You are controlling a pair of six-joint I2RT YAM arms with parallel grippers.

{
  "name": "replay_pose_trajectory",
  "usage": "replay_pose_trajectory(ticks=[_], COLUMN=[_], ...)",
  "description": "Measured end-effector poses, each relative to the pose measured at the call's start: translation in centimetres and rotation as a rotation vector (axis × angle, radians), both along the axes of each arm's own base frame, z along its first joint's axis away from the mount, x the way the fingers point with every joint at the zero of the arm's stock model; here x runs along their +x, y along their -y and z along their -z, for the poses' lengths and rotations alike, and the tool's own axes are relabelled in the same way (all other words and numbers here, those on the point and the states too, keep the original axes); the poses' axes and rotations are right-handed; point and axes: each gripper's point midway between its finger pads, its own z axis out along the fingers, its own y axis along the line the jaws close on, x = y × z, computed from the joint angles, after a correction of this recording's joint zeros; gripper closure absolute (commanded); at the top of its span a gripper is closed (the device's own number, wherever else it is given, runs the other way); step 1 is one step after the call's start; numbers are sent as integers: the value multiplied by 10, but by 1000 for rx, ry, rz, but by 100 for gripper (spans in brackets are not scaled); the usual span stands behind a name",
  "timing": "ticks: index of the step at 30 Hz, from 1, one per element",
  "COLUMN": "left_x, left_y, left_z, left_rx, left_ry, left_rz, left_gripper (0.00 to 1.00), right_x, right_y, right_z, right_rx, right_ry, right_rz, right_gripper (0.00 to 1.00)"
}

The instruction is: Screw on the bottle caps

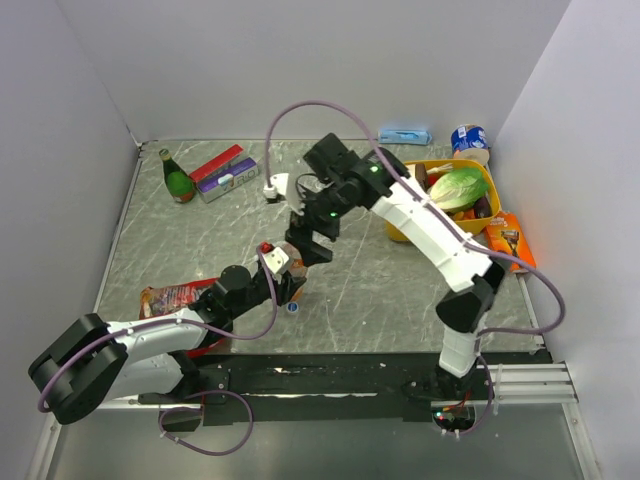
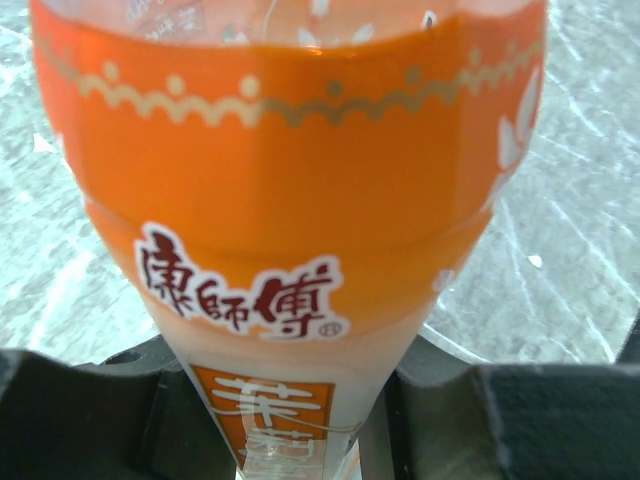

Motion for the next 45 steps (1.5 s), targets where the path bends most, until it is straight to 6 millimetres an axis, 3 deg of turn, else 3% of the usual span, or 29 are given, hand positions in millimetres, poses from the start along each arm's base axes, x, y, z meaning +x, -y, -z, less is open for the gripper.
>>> replay_pose_trajectory(ticks=[9,15,18,21,25,35,45], left_x=[-15,-34,-40,-44,-46,-43,-40], left_y=[9,14,18,19,21,21,22], left_z=[0,8,9,14,16,13,9], left_rx=[-17,36,57,88,113,146,149], left_ry=[19,82,120,151,184,246,266], left_rz=[105,245,309,355,389,415,415], left_gripper=[99,99,99,99,99,99,99], right_x=[-24,-14,-26,-52,-76,-79,-78], right_y=[51,73,69,62,51,34,31], right_z=[-2,-11,-31,-44,-40,-10,3], right_rx=[-3,23,86,134,158,114,88], right_ry=[-10,143,288,400,452,428,404], right_rz=[1,-105,-228,-394,-567,-703,-731], right_gripper=[1,18,24,27,30,33,46])
